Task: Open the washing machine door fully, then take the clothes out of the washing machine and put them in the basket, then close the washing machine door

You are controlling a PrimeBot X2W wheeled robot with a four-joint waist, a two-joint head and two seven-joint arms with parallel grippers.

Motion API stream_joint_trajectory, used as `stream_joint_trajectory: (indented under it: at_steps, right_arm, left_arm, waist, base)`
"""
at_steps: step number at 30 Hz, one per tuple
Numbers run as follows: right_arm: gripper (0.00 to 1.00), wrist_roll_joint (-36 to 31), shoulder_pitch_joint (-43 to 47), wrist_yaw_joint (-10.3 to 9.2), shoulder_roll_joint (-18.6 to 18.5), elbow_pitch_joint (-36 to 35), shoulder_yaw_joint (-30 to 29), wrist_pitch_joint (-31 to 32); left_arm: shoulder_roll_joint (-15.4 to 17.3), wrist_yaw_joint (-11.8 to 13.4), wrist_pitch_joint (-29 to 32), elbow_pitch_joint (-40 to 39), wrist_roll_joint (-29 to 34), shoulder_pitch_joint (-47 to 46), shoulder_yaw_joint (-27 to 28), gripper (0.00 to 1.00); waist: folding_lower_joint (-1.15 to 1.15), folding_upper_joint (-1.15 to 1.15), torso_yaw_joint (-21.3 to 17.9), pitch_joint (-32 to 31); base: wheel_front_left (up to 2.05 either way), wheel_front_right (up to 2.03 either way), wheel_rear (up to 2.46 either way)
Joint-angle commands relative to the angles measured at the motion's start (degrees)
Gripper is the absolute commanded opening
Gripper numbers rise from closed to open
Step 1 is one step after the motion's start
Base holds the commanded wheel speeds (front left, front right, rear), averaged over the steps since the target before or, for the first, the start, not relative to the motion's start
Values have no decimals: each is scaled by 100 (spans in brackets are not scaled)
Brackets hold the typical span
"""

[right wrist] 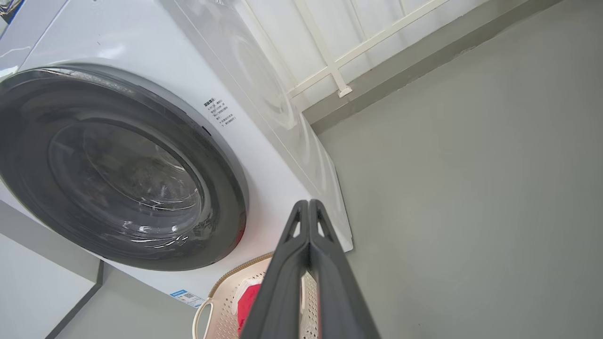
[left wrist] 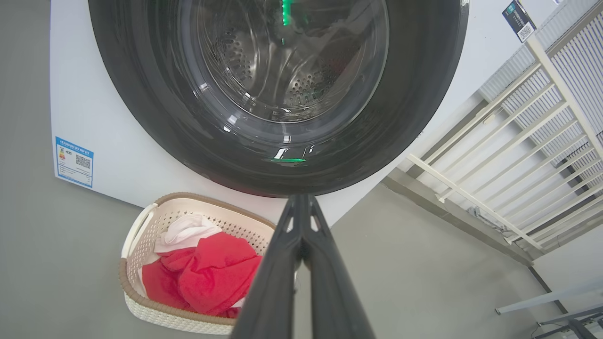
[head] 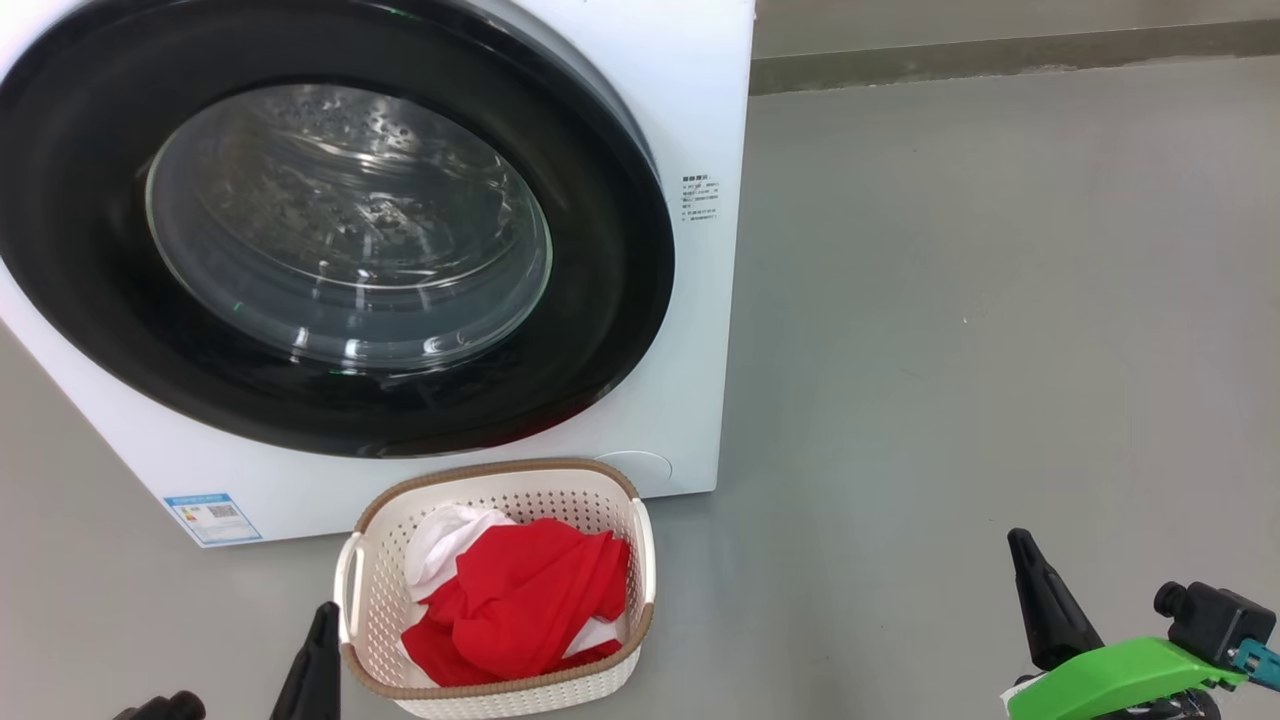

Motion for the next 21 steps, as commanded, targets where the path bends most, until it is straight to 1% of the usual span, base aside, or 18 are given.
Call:
stream_joint_trajectory:
  at_steps: [1,21]
  right_arm:
    - [0,155,-305,-2,-47,-173,-22,37]
    - [0,1403,-402,-3,-48,-216,-145,373]
  left_arm:
    - [36,-14,14,-121,-115,-248,112,0]
    - [39,-20,344,-60,-1408,-394,201,0]
  waist:
    - [-1,0,1,1]
    - [-1,0,28,37]
  base:
    - [0,0,0]
    - [0,0,0]
